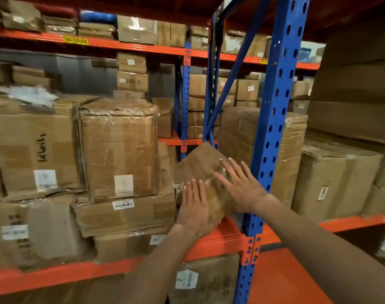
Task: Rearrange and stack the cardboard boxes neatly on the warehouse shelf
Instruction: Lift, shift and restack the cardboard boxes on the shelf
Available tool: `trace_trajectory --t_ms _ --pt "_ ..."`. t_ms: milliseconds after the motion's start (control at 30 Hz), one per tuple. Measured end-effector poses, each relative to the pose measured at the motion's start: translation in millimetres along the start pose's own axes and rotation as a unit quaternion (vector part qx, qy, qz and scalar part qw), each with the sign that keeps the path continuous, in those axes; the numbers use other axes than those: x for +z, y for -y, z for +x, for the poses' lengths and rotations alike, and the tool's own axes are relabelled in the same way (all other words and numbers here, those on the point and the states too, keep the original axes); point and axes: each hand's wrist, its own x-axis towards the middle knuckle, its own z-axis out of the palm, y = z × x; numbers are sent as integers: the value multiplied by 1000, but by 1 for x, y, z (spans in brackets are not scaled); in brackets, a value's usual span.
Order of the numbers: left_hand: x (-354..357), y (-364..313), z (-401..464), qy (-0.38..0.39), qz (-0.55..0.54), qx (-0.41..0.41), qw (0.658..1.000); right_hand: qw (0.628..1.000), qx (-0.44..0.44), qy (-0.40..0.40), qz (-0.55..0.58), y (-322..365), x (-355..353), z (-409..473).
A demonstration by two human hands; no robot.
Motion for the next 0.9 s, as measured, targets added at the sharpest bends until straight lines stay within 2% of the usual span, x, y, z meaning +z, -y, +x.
trace_trajectory --t_ms 67,200,367,500,600,667,800,900 --pt "18 -3 -1 11 -4 -31 999 1000 6 6 -19 6 10 8" --pt "62 -9 3 -22 15 -78 997 996 21 -9 -85 16 29 21" --pt "93 -5 15 -121 36 -114 985 988 -1 -28 -152 19 51 32" --pt "108 11 24 -184 60 -71 979 983 15 -48 -177 21 70 35" --pt "107 17 28 -173 61 -53 982 980 29 -54 -189 23 83 37" --pt "111 20 29 -200 95 -36 975 981 32 -66 -180 22 94 35" --pt "124 32 21 -212 153 51 964 989 60 -118 -64 34 129 12" --pt "126 31 15 -194 212 130 949 991 102 -90 20 43 149 -7"
